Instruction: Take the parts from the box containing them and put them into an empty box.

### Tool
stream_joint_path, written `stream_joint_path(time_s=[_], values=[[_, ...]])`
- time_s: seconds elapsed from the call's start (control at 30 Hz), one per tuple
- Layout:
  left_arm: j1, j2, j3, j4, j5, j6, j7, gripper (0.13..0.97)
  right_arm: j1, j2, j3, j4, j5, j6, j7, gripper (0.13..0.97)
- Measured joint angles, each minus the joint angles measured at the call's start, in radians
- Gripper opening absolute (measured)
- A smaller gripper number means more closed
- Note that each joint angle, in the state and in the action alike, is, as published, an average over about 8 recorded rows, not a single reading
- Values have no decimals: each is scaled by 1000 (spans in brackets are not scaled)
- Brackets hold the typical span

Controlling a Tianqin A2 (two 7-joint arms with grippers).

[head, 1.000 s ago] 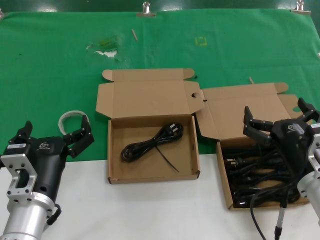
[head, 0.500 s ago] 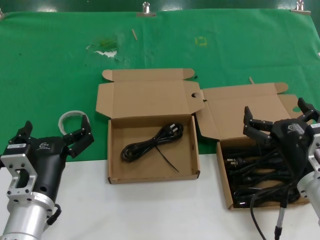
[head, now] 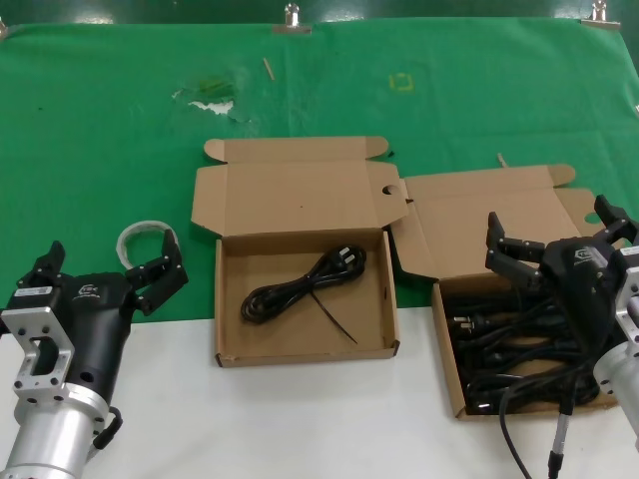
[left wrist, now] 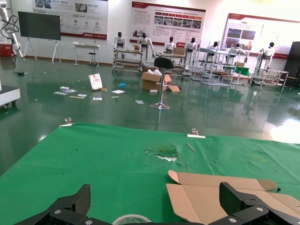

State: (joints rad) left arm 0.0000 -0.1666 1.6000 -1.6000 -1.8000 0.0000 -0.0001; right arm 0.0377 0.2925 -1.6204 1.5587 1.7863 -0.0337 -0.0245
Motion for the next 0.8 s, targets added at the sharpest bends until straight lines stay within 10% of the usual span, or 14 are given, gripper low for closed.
stream_joint_path(time_s=[0.8], values=[[0, 0, 0, 0, 0, 0, 0, 966, 0, 0, 0, 0, 0, 0, 0, 966]])
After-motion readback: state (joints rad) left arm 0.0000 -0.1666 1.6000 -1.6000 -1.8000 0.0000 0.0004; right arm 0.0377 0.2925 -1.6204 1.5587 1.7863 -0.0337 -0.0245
